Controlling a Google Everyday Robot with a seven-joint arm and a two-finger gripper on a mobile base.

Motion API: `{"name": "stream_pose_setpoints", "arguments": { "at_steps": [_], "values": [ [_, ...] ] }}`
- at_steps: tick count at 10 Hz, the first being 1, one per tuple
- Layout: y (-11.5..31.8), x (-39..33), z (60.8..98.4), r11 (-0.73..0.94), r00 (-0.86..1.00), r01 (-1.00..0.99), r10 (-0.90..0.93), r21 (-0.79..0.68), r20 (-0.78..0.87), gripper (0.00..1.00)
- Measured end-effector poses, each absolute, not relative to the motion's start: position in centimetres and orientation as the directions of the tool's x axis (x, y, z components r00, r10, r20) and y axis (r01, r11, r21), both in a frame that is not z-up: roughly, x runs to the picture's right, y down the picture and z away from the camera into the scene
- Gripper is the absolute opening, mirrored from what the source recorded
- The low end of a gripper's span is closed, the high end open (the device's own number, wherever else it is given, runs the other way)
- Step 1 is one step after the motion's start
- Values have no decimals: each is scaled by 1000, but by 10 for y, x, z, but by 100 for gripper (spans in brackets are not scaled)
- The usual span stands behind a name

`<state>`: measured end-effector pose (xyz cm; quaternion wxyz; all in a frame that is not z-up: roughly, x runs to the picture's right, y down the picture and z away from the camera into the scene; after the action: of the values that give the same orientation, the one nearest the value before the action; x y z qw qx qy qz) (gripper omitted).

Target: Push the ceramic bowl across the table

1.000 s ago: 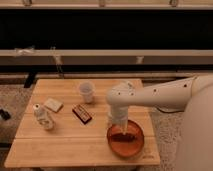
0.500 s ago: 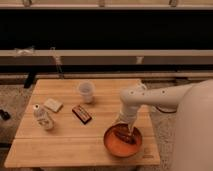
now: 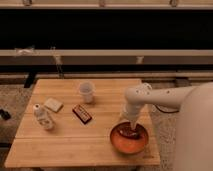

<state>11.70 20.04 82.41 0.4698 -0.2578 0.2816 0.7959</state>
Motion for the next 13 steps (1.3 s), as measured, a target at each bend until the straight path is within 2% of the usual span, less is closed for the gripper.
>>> {"name": "stream_pose_setpoints", "arguments": {
  "at_steps": [7,13],
  "values": [
    [153,81,848,-410,-376,-906,674,100,-636,65],
    [112,86,880,-383,-339,-922,728,56,-596,65]
  ]
}}
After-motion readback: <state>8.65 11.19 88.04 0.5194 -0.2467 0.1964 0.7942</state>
